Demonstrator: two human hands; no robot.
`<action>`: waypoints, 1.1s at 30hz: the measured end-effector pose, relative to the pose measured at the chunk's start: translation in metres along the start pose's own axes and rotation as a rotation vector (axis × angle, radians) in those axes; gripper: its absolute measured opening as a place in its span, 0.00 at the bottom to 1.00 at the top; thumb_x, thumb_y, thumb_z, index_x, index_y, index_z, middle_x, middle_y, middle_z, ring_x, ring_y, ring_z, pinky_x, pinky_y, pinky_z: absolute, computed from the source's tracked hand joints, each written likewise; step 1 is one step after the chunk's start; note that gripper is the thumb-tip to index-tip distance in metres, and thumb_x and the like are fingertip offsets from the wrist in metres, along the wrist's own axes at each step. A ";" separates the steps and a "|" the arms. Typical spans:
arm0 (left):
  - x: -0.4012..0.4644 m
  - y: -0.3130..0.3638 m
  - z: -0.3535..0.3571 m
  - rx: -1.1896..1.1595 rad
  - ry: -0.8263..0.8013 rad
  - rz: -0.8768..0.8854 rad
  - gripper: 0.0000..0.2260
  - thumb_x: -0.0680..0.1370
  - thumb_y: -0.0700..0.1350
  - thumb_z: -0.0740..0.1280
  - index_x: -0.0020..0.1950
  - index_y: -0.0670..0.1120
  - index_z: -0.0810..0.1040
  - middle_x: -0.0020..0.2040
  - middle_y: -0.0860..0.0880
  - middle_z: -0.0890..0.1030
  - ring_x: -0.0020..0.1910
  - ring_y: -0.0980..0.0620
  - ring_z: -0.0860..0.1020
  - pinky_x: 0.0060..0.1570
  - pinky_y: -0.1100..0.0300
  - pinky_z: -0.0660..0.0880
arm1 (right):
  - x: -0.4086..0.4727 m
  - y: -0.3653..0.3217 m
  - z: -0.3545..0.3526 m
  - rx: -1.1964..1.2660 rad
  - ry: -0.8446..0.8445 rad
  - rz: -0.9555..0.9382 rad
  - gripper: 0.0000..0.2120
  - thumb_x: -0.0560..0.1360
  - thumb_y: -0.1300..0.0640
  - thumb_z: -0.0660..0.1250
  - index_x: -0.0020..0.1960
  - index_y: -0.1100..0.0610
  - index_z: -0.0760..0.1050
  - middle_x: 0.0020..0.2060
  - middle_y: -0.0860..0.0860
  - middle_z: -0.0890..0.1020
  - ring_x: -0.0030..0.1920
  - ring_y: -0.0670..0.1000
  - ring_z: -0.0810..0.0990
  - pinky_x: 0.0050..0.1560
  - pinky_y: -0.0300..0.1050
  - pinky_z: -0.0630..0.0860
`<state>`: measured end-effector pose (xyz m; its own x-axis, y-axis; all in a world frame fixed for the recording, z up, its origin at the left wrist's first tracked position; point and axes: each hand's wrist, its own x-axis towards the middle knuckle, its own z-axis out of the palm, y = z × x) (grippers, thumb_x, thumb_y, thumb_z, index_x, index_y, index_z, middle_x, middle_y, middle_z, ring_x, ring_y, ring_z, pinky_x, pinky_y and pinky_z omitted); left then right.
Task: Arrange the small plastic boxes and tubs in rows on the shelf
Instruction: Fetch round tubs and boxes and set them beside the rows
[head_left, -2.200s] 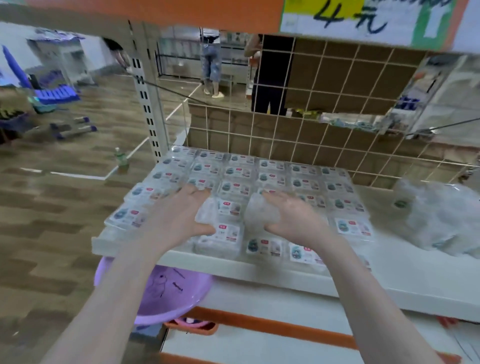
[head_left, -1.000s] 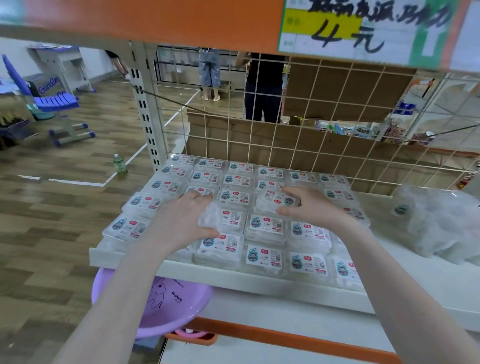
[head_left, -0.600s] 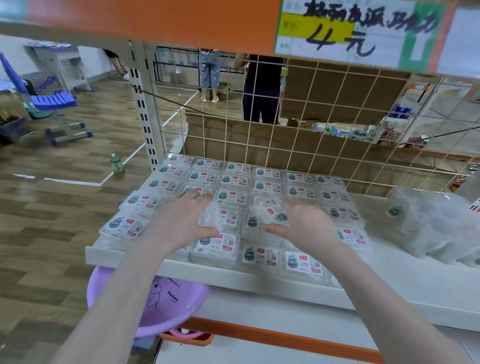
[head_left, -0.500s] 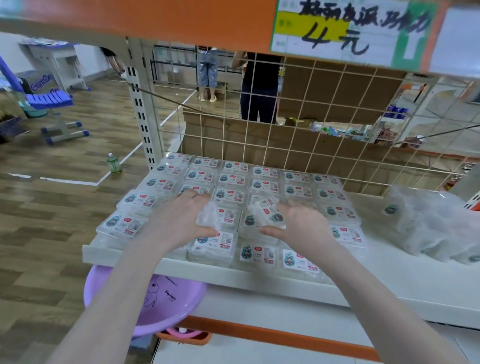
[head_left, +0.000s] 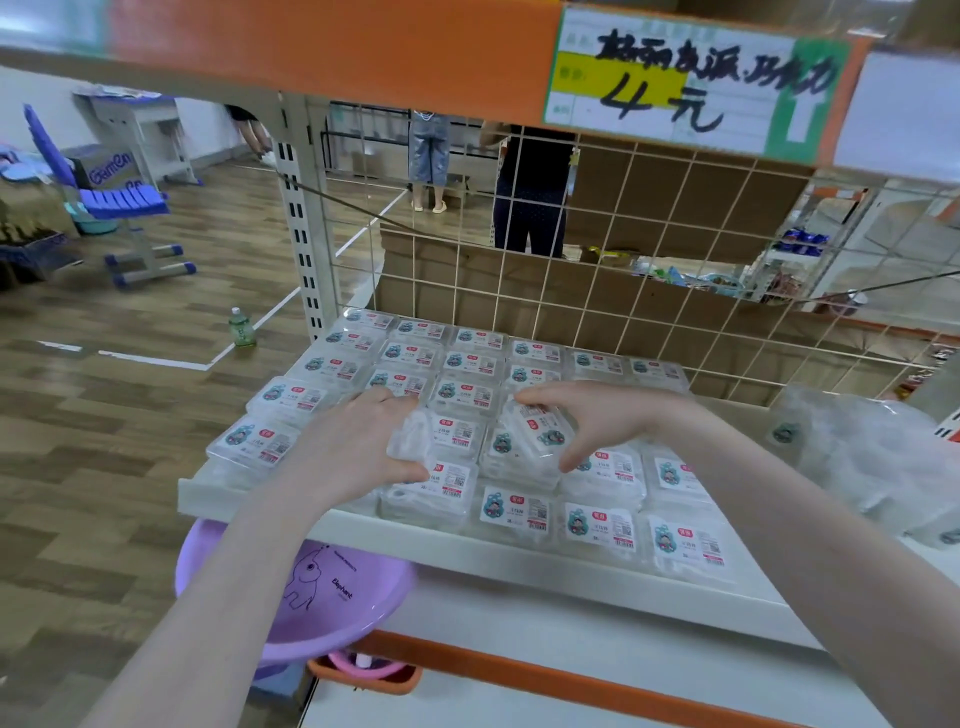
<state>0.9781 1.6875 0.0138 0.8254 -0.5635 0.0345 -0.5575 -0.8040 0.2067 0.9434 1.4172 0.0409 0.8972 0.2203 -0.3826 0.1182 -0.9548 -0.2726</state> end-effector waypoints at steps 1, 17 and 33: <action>0.000 0.000 0.000 -0.003 -0.001 -0.006 0.38 0.69 0.62 0.70 0.75 0.53 0.60 0.71 0.52 0.66 0.68 0.50 0.66 0.62 0.56 0.66 | 0.000 -0.001 0.002 0.006 0.030 0.004 0.43 0.69 0.53 0.74 0.76 0.50 0.53 0.75 0.45 0.57 0.73 0.46 0.57 0.64 0.33 0.51; 0.002 -0.001 0.009 -0.020 -0.010 -0.040 0.39 0.68 0.62 0.71 0.74 0.52 0.62 0.70 0.51 0.66 0.67 0.50 0.67 0.62 0.55 0.67 | -0.020 -0.004 0.043 -0.082 0.324 0.082 0.41 0.70 0.32 0.58 0.76 0.49 0.52 0.76 0.49 0.54 0.74 0.52 0.56 0.72 0.50 0.58; -0.001 0.003 0.008 0.001 0.003 -0.055 0.37 0.68 0.62 0.71 0.73 0.53 0.63 0.68 0.52 0.68 0.66 0.51 0.68 0.55 0.58 0.67 | -0.018 -0.007 0.018 -0.216 0.235 -0.006 0.30 0.70 0.50 0.68 0.70 0.52 0.65 0.62 0.49 0.71 0.58 0.50 0.71 0.57 0.49 0.73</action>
<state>0.9749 1.6836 0.0063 0.8551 -0.5179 0.0258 -0.5113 -0.8339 0.2077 0.9184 1.4232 0.0335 0.9669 0.1984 -0.1604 0.1892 -0.9794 -0.0713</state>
